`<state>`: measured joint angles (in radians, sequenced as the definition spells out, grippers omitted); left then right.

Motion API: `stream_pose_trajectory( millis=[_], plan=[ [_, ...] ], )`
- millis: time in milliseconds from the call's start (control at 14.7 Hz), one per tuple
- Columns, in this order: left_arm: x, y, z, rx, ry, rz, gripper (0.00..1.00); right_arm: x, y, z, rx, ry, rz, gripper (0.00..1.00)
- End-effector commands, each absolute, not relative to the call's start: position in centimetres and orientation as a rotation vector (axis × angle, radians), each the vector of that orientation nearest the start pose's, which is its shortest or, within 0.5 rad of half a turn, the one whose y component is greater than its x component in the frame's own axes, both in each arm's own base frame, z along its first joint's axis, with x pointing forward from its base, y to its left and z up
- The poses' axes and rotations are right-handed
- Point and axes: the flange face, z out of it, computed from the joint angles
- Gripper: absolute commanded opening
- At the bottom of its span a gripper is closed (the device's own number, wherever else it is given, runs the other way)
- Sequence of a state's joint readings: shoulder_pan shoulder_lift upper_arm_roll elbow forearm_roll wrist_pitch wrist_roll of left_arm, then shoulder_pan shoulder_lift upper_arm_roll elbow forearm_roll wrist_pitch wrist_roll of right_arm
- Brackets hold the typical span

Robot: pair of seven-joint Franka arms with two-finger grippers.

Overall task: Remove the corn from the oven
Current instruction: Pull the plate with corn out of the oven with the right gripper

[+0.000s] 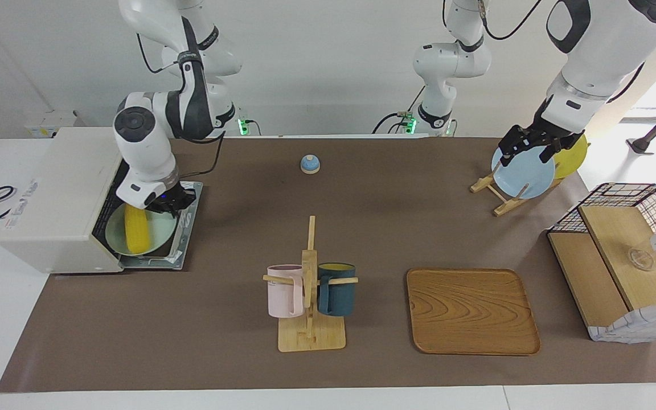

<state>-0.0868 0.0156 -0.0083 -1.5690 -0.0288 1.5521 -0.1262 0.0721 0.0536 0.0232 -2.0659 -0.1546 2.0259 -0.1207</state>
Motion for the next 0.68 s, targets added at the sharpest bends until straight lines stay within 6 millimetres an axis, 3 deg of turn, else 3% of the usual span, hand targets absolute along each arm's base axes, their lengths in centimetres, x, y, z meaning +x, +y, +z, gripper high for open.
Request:
stream_pose_trajectory(
  millis=[0,204,475,611],
  plan=[
    [54.8,-5.3,61.8,-3.151,-0.048,0.065,1.0,55.2,11.8,42.0,-3.272,-0.469,0.156,0.0],
    [54.8,-5.3,61.8,-3.151,-0.048,0.065,1.0,53.2,19.4,42.3,-3.309,-0.342,0.121,0.0],
    [54.8,-5.3,61.8,-3.151,-0.048,0.065,1.0,50.5,28.6,41.2,-3.33,-0.24,0.087,0.0],
    [54.8,-5.3,61.8,-3.151,-0.048,0.065,1.0,49.2,36.1,39.3,-3.368,-0.128,0.109,0.0]
  ],
)
